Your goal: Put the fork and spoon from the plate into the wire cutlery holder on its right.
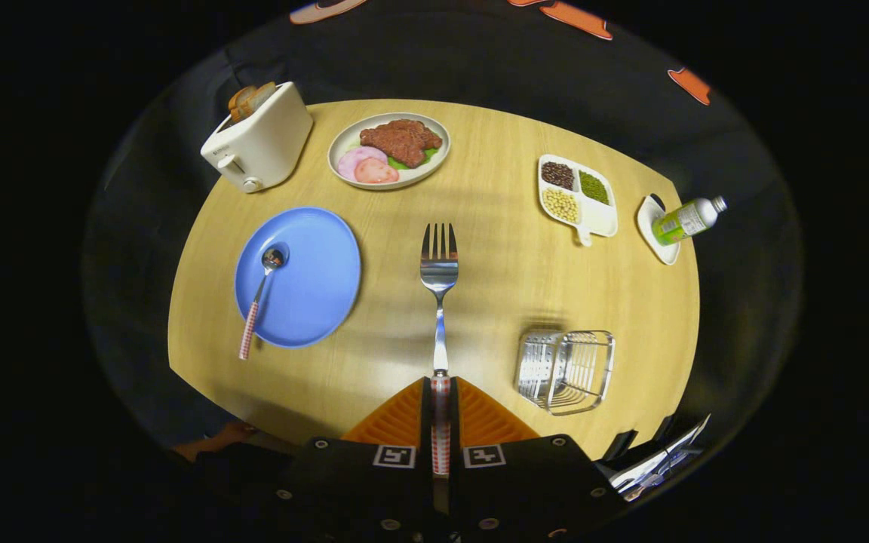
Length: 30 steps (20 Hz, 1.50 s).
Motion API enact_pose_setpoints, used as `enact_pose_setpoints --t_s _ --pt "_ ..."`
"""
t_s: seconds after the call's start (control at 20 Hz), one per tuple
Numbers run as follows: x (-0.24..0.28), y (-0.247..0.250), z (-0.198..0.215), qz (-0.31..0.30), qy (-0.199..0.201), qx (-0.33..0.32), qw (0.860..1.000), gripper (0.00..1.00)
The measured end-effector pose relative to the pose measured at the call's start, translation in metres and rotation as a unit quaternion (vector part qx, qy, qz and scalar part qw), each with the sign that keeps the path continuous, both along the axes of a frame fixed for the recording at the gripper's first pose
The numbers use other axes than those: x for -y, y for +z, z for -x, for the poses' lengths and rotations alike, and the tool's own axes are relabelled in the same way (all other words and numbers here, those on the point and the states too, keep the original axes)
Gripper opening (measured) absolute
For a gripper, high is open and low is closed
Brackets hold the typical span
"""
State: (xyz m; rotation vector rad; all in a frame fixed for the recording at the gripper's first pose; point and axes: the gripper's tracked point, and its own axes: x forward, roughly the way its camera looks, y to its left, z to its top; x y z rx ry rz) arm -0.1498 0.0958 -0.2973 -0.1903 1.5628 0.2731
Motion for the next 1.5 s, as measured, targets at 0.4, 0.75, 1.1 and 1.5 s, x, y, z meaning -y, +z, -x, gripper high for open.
enact_pose_setpoints --t_s 0.4,0.75,1.1,1.5 --pt "0.093 -0.004 0.031 0.026 -0.033 -0.119 0.992 0.09" --pt "0.123 -0.016 0.043 0.032 0.005 -0.200 0.979 0.09" --pt "0.133 -0.034 0.034 0.048 0.019 -0.280 0.959 0.08" --pt "0.120 -0.051 0.024 0.031 -0.005 -0.324 0.946 0.11"
